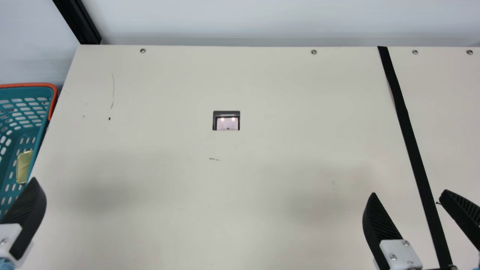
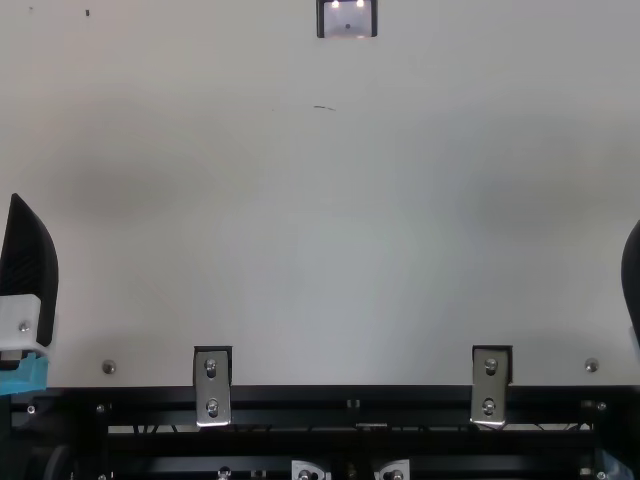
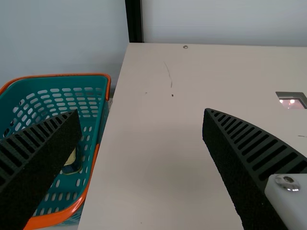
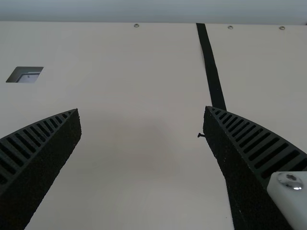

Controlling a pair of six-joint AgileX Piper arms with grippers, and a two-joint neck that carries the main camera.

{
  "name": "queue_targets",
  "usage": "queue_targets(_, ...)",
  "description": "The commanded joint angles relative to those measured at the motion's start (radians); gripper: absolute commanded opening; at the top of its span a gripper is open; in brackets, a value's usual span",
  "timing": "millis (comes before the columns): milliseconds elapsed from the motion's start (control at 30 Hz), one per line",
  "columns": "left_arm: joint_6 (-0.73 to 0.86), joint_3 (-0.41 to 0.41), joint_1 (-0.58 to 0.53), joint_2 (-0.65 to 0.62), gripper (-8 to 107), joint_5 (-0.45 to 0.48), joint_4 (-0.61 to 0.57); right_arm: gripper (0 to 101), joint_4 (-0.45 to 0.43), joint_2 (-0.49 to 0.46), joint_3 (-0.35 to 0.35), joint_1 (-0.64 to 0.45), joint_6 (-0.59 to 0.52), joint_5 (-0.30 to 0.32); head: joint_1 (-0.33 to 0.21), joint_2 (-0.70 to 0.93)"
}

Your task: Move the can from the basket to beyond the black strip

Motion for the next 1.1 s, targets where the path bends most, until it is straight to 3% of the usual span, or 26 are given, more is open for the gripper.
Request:
queue_targets(0, 0.0, 0.0, 0.0, 0.0, 90, 0.0, 0.0, 101, 0.0, 0.0, 0.0, 0.0, 0.0, 0.0, -0.006, 0.005)
queue_targets(1067, 0.0, 0.0, 0.0, 0.0, 90, 0.0, 0.0, 101, 0.003, 0.0, 0.0, 0.0, 0.0, 0.0, -0.006, 0.005)
